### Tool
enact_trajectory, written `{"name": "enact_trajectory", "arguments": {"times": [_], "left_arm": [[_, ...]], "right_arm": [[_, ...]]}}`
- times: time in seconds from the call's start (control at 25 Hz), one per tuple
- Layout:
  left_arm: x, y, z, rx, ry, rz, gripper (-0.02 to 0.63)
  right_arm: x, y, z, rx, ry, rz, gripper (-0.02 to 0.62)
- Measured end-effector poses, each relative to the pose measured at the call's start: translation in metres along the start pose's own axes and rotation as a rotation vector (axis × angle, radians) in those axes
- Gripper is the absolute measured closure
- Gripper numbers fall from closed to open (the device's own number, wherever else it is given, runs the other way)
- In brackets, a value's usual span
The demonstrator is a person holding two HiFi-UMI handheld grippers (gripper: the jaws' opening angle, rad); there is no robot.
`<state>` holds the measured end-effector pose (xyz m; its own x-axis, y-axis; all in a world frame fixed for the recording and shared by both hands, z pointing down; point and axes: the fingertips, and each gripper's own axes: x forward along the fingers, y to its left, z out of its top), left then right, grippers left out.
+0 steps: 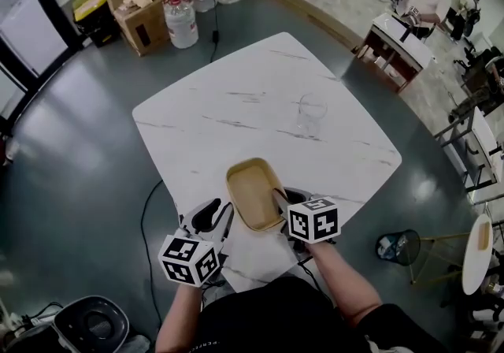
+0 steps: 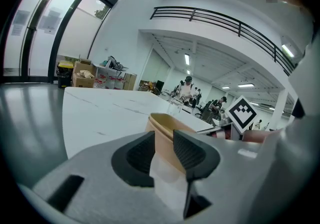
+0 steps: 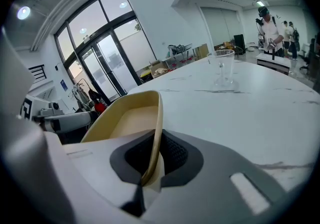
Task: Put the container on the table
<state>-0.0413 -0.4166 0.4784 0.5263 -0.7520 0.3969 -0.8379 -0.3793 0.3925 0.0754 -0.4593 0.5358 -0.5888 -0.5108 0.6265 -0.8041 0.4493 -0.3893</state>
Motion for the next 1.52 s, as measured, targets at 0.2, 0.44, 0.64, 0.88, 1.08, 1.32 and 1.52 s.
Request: {"name": "enact_trajectory", "arguments": {"times": [0.2, 0.44, 0.64, 0.88, 1.08, 1.32, 1.52], "left_arm": [[0.017, 0.011, 0.005, -0.009, 0.008, 0.008, 0.494], [0.035, 0.020, 0.006, -0.014, 0.033, 0.012, 0.492], [0.044, 0.027, 0.007, -0.012, 0.041, 0.014, 0.492], [0.049, 0.034, 0.007, -0.016, 0.055, 0.022, 0.491], [0.050, 0.036, 0.008, -0.014, 0.057, 0.017, 0.489], [0.043, 0.031, 0.006, -0.008, 0.055, 0.008, 0.489], [0.017, 0.024, 0.001, 0.006, 0.055, -0.008, 0.490]], "right_arm": [[0.018, -0.010, 0.010, 0.003, 0.013, -0.004, 0.583], [0.036, -0.021, 0.019, 0.010, 0.015, -0.020, 0.581], [0.046, -0.028, 0.021, 0.031, 0.011, -0.034, 0.581], [0.050, -0.028, 0.026, 0.052, -0.017, -0.044, 0.560], [0.048, -0.025, 0.030, 0.089, -0.050, -0.021, 0.505], [0.036, -0.022, 0.022, 0.094, -0.062, -0.028, 0.505], [0.017, -0.009, 0.013, 0.097, -0.087, -0.061, 0.506]]}}
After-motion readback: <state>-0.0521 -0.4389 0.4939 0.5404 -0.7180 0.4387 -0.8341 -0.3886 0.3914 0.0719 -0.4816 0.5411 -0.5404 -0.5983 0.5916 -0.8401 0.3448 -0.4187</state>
